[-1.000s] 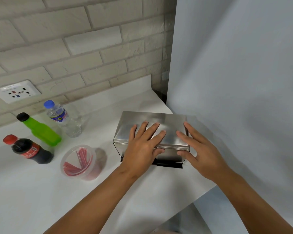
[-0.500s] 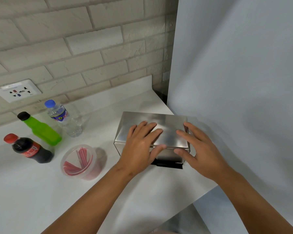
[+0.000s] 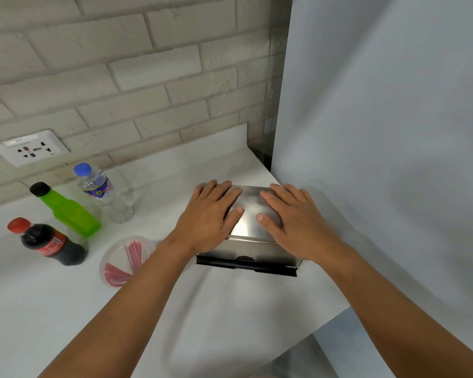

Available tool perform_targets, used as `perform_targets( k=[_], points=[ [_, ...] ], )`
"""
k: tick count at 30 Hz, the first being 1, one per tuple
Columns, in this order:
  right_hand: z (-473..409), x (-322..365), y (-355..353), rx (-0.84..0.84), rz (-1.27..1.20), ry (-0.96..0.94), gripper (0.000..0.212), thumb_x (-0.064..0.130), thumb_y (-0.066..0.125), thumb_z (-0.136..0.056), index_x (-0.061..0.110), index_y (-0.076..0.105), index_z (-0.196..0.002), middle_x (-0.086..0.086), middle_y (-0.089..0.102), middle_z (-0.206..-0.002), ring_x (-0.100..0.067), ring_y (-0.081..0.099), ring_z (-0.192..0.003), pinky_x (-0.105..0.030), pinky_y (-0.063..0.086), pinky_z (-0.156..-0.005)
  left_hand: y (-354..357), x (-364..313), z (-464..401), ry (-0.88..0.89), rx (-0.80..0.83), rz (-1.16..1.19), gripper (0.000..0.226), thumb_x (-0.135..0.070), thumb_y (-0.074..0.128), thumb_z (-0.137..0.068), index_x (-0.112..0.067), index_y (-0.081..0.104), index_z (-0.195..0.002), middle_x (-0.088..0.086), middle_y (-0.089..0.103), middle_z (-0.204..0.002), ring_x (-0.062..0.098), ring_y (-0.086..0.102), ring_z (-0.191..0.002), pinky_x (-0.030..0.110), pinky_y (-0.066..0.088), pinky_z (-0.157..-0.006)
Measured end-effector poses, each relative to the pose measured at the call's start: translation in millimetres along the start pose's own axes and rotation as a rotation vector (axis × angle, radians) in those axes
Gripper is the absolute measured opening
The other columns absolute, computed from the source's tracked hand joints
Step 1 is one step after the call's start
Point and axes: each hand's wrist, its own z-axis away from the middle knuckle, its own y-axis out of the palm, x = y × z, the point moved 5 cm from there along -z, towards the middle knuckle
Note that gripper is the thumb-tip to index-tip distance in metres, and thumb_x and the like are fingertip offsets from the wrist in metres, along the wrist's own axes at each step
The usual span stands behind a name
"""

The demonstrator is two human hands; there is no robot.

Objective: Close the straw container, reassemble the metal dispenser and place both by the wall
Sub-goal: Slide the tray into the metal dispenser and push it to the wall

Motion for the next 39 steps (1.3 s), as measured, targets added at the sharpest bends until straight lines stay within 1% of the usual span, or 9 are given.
perform_targets(
  k=[3, 7, 13, 17, 21, 26, 30, 35, 39],
  points=[
    [2, 0, 1, -0.016, 0.038, -0.006, 0.078, 0.069, 0.009, -0.099, 0.028, 0.027, -0.163, 0.0, 0.024, -0.173, -0.029, 0.016, -0.159, -0.046, 0.011, -0.129, 1, 0, 1, 0.005, 0.002, -0.009, 0.064, -0.053, 0.025, -0.105, -0.019, 0.05, -0.154, 0.011, 0.049, -0.16, 0.038, 0.039, -0.148, 0.05, 0.023, -0.123],
    [2, 2, -1, -0.005, 0.062, -0.01, 0.08, 0.069, 0.006, -0.097, 0.027, 0.028, -0.163, -0.002, 0.027, -0.172, -0.03, 0.019, -0.158, -0.047, 0.014, -0.129, 1, 0, 1, -0.001, 0.009, 0.011, 0.063, -0.054, 0.027, -0.106, -0.02, 0.048, -0.155, 0.009, 0.046, -0.162, 0.036, 0.036, -0.151, 0.048, 0.02, -0.125],
    [-7, 9, -4, 0.022, 0.079, -0.004, 0.068, 0.062, 0.018, -0.102, 0.024, 0.033, -0.156, -0.004, 0.035, -0.164, -0.033, 0.029, -0.149, -0.047, 0.02, -0.122, -5, 13, 1, 0.047, 0.036, 0.164, 0.055, -0.046, 0.046, -0.107, -0.019, 0.047, -0.156, 0.009, 0.04, -0.166, 0.034, 0.027, -0.156, 0.043, 0.015, -0.126],
    [-23, 25, -2, 0.048, 0.033, -0.01, 0.06, 0.054, 0.024, -0.107, 0.025, 0.031, -0.159, -0.002, 0.031, -0.169, -0.033, 0.025, -0.153, -0.049, 0.017, -0.123, -4, 32, 3, -0.047, 0.027, 0.312, 0.054, -0.043, 0.047, -0.108, -0.023, 0.043, -0.158, 0.004, 0.033, -0.169, 0.027, 0.016, -0.16, 0.036, 0.013, -0.127],
    [-32, 37, 3, 0.029, 0.093, 0.001, 0.061, 0.054, 0.023, -0.107, 0.025, 0.033, -0.16, -0.001, 0.036, -0.167, -0.032, 0.033, -0.148, -0.054, 0.023, -0.122, 2, 37, 2, -0.067, 0.01, 0.38, 0.051, -0.039, 0.046, -0.11, -0.021, 0.044, -0.157, 0.005, 0.034, -0.168, 0.026, 0.017, -0.159, 0.043, 0.018, -0.129],
    [-30, 40, 4, -0.01, 0.166, 0.004, 0.065, 0.056, 0.018, -0.104, 0.025, 0.035, -0.158, -0.001, 0.043, -0.162, -0.03, 0.042, -0.143, -0.055, 0.031, -0.119, 6, 40, 2, -0.074, -0.002, 0.41, 0.049, -0.036, 0.046, -0.11, -0.019, 0.045, -0.156, 0.005, 0.035, -0.167, 0.026, 0.016, -0.159, 0.044, 0.018, -0.129],
    [-29, 39, 4, -0.031, 0.153, 0.0, 0.065, 0.057, 0.021, -0.105, 0.024, 0.037, -0.158, -0.001, 0.043, -0.163, -0.029, 0.041, -0.144, -0.051, 0.03, -0.12, 6, 39, 3, -0.084, -0.019, 0.439, 0.048, -0.035, 0.048, -0.109, -0.02, 0.047, -0.155, 0.005, 0.035, -0.167, 0.025, 0.016, -0.159, 0.043, 0.019, -0.128],
    [-22, 40, -4, -0.12, 0.008, -0.046, 0.054, 0.048, 0.039, -0.107, 0.019, 0.052, -0.151, -0.004, 0.052, -0.158, -0.03, 0.044, -0.144, -0.047, 0.028, -0.12, 4, 36, 4, -0.105, -0.034, 0.467, 0.047, -0.034, 0.052, -0.108, -0.018, 0.05, -0.153, 0.005, 0.039, -0.162, 0.022, 0.025, -0.155, 0.043, 0.024, -0.127],
    [-9, 22, -3, -0.132, -0.028, 0.073, 0.057, 0.054, 0.042, -0.105, 0.024, 0.047, -0.154, -0.006, 0.037, -0.167, -0.035, 0.026, -0.155, -0.051, 0.018, -0.124, 3, 33, 7, -0.121, -0.047, 0.473, 0.047, -0.033, 0.054, -0.107, -0.017, 0.051, -0.152, 0.005, 0.041, -0.157, 0.018, 0.032, -0.15, 0.041, 0.028, -0.125]
  ],
)
